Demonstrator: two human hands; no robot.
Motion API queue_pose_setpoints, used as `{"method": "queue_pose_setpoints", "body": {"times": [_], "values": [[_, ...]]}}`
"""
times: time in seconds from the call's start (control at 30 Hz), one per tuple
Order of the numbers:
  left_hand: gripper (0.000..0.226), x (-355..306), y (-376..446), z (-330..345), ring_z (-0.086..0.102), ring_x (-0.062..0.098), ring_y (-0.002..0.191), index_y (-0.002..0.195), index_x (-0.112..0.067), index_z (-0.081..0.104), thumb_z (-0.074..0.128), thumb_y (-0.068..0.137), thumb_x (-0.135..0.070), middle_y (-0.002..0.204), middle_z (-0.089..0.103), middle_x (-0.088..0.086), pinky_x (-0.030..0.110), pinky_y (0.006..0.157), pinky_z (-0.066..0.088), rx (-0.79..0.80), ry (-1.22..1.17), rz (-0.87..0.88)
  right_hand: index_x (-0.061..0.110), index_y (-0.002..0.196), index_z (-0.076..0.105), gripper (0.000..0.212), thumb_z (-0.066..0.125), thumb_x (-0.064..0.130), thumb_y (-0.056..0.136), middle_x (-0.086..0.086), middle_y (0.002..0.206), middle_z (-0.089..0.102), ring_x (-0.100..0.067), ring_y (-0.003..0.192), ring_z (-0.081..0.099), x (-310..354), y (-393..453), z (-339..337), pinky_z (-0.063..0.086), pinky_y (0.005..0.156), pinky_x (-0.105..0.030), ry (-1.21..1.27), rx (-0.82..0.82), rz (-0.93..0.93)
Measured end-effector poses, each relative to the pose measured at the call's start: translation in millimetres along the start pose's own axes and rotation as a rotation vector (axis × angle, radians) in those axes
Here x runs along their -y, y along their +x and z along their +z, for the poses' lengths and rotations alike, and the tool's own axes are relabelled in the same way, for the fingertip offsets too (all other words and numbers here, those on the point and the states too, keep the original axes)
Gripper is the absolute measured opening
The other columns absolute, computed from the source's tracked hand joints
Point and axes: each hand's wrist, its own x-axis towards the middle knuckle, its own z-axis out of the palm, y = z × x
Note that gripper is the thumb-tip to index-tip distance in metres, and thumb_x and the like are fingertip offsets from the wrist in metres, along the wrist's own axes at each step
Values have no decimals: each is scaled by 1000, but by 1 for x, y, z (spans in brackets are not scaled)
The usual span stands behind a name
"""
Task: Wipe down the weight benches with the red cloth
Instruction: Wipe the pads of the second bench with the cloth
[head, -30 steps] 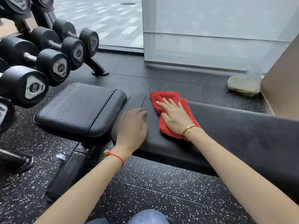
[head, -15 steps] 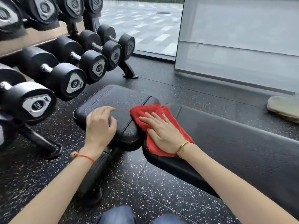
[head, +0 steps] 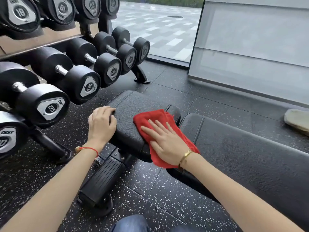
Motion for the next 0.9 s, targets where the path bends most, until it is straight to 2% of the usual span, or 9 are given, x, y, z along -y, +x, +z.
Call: {"method": "queue_pose_setpoints", "body": {"times": [0.1, 0.23, 0.37, 0.43, 0.53, 0.67, 0.77, 0.9], "values": [[35, 5, 5, 4, 47, 27, 125, 122, -16, 62, 48, 91, -22, 130, 59, 5, 50, 109, 34, 8, -15, 15, 42, 151, 15, 55, 31, 34, 99, 13, 162, 7, -11, 151, 0, 3, -14, 3, -3, 123, -39, -2, 33, -52], [45, 9, 4, 9, 45, 26, 128, 127, -14, 61, 36, 90, -25, 133, 57, 6, 48, 113, 29, -5, -39, 18, 40, 151, 20, 53, 34, 31, 101, 10, 163, 8, -13, 151, 1, -12, 19, -3, -3, 123, -39, 48, 3, 123], [47, 11, 3, 10, 45, 26, 128, 128, -15, 60, 33, 90, -23, 134, 56, 4, 45, 113, 26, -13, -37, 17, 36, 152, 20, 53, 32, 31, 101, 3, 164, 6, -18, 151, 2, -10, 87, -6, -5, 122, -44, 20, 31, 277], [47, 10, 4, 10, 45, 26, 128, 128, -15, 61, 34, 90, -23, 134, 56, 4, 46, 113, 27, -16, -40, 12, 35, 152, 20, 54, 32, 32, 100, 2, 164, 7, -19, 151, 3, 8, 105, 0, -5, 122, -46, -12, 25, 259], [46, 10, 4, 11, 46, 26, 128, 128, -16, 61, 35, 90, -22, 134, 56, 4, 48, 113, 29, -22, -39, 15, 37, 152, 20, 56, 34, 32, 98, 4, 163, 10, -19, 151, 6, 32, 90, 15, -3, 122, -45, -32, -9, 129], [44, 12, 4, 12, 47, 26, 128, 127, -16, 62, 37, 90, -20, 134, 57, 4, 49, 113, 30, -34, -37, 20, 42, 150, 22, 55, 35, 33, 97, 9, 162, 15, -15, 150, 9, 23, 62, 17, -2, 123, -40, 5, -43, 66], [46, 12, 3, 11, 45, 25, 129, 128, -16, 60, 35, 91, -22, 136, 55, 3, 47, 114, 27, -26, -33, 22, 40, 151, 22, 55, 35, 32, 98, 8, 162, 13, -15, 150, 7, -4, 82, 9, -3, 122, -39, 9, -36, 199], [47, 12, 3, 12, 43, 23, 130, 128, -17, 60, 32, 91, -24, 136, 54, 2, 46, 115, 25, -22, -28, 24, 36, 153, 19, 55, 30, 33, 99, 1, 164, 7, -21, 151, 6, -21, 138, -2, -3, 122, -45, -22, 13, 369]]}}
